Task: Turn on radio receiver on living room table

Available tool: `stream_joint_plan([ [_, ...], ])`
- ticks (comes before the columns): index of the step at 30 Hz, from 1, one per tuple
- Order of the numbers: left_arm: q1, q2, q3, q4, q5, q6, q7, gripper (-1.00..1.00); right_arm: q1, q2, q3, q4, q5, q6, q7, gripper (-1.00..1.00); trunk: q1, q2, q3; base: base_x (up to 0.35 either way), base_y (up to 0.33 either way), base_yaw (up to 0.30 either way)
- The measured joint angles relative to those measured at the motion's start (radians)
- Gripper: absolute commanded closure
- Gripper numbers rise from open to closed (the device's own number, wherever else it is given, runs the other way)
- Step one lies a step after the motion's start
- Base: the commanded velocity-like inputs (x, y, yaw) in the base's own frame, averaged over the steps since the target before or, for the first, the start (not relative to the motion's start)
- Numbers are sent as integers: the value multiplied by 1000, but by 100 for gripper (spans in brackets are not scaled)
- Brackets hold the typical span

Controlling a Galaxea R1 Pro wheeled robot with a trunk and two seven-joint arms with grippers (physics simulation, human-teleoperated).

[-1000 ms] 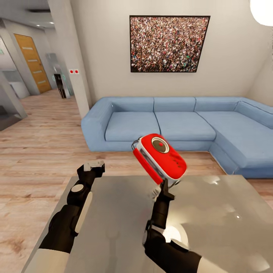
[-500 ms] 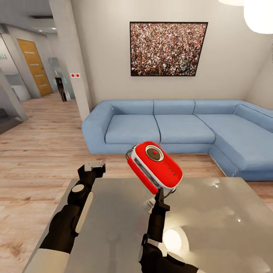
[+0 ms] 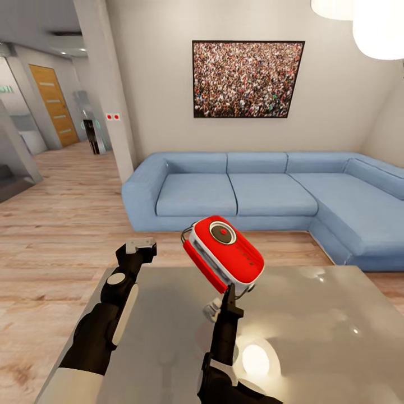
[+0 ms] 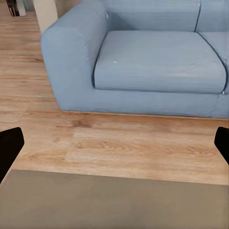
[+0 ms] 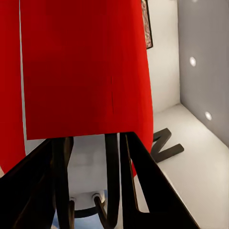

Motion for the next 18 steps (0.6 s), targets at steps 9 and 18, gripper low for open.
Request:
stream_joint_plan([
  [9,0,0,-14,2,0,0,0,-100,17,53,0,66,-10,-4,3,100,0,0,10,0,0,0],
  [18,0,-1,-29,3,0,2,1,-100,20,77,0,117,-8,-56,0,100,0,0,20,0,0,0],
])
